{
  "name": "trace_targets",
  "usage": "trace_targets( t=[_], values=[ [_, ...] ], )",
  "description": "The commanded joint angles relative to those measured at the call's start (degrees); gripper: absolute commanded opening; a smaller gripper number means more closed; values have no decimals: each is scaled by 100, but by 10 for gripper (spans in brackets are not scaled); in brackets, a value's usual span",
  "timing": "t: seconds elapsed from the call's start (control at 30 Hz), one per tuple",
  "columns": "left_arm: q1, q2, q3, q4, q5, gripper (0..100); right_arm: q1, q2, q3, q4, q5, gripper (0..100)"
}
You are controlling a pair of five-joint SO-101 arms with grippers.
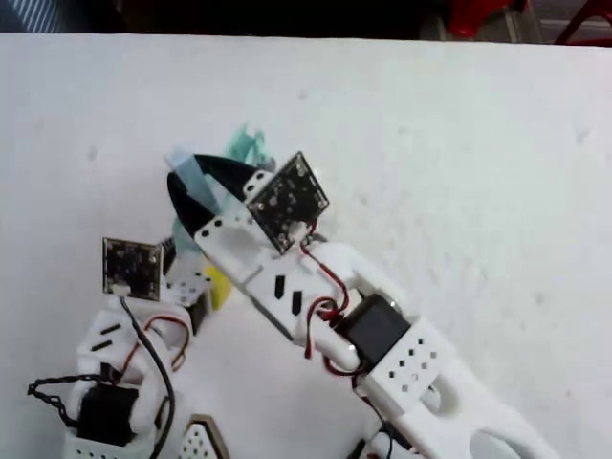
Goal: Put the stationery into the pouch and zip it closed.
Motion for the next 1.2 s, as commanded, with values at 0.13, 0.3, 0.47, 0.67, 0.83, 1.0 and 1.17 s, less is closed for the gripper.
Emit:
trace_targets(
  t=[0.13,0.3,0.47,0.67,0.83,1.0,1.17],
  values=[
    [31,-4,-273,0,44,295,-22,13,176,-145,-44,16],
    [31,-4,-273,0,53,295,-22,40,510,-163,-44,17],
    [31,-4,-273,0,62,294,-13,-66,651,-180,-26,32],
    [31,-4,-273,0,62,294,-4,-435,651,215,-26,241],
    [31,-4,-273,0,62,294,84,-1086,651,356,9,197],
    [31,-4,-273,0,62,294,400,-1543,651,435,9,160],
    [31,-4,-264,-62,62,294,602,-1596,519,752,9,159]
  ],
)
